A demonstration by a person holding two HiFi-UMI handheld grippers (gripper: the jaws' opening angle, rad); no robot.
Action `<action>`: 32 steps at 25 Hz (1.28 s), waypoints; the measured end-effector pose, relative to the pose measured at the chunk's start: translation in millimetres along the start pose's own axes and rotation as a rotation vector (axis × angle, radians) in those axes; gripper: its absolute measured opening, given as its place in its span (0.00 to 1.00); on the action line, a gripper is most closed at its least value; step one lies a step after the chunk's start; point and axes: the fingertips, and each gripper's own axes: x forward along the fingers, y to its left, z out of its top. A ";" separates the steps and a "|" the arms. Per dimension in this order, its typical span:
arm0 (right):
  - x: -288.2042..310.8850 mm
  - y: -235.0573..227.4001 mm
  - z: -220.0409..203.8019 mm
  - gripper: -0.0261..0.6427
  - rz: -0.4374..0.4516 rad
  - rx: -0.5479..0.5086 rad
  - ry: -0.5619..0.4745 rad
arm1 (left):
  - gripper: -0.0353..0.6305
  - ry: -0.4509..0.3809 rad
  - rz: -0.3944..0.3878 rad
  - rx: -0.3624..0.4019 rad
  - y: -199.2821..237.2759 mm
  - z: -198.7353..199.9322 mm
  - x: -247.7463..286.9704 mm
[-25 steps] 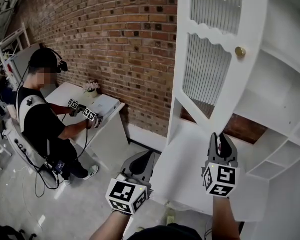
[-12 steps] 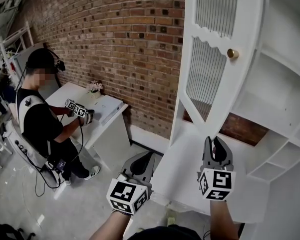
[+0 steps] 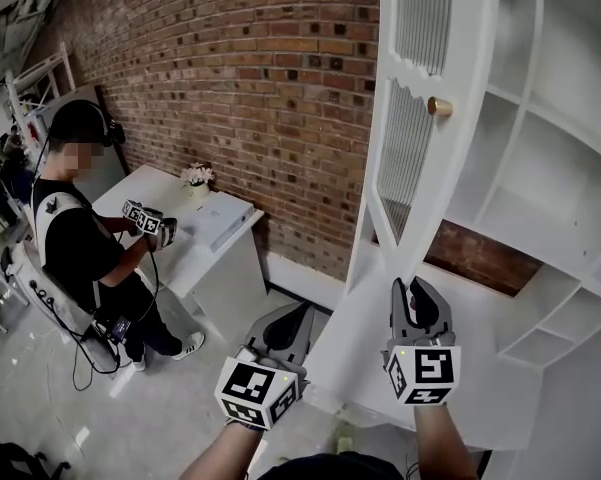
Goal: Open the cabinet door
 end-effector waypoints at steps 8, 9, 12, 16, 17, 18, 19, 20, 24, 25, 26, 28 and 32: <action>8.0 18.6 2.7 0.15 0.071 0.017 -0.016 | 0.06 0.000 0.020 -0.002 5.1 1.1 -7.1; 8.9 22.1 3.2 0.15 0.078 0.014 -0.017 | 0.06 0.001 0.022 -0.001 5.5 1.0 -8.5; 12.4 34.0 4.7 0.16 0.103 0.004 -0.015 | 0.06 0.002 0.031 0.001 8.0 1.9 -13.1; 18.8 50.8 7.4 0.17 0.143 -0.006 -0.012 | 0.06 -0.001 0.045 0.005 11.7 4.6 -18.0; 20.3 55.2 8.4 0.17 0.152 -0.007 -0.012 | 0.06 -0.001 0.048 0.003 13.0 5.1 -19.7; 21.7 59.5 9.3 0.17 0.160 -0.006 -0.013 | 0.06 -0.002 0.051 0.001 14.4 5.5 -21.7; 23.2 63.7 10.1 0.17 0.167 -0.005 -0.013 | 0.06 -0.003 0.053 -0.001 16.1 5.8 -23.7; 24.7 67.7 10.7 0.17 0.174 -0.004 -0.014 | 0.06 -0.004 0.056 -0.003 17.8 6.0 -25.4; 31.9 82.6 11.2 0.18 0.203 -0.004 -0.017 | 0.06 -0.005 0.072 -0.005 24.2 3.8 -30.7; 34.0 86.1 11.3 0.18 0.210 -0.003 -0.018 | 0.06 -0.005 0.076 -0.005 25.8 3.3 -31.8; 36.1 89.3 11.6 0.18 0.217 0.000 -0.019 | 0.06 -0.006 0.081 -0.005 27.5 3.1 -32.9; 40.3 95.5 12.7 0.18 0.228 0.006 -0.022 | 0.06 -0.005 0.091 -0.007 30.9 3.4 -35.5; 49.8 107.7 15.5 0.19 0.251 0.013 -0.026 | 0.06 -0.004 0.104 -0.011 36.8 3.7 -40.1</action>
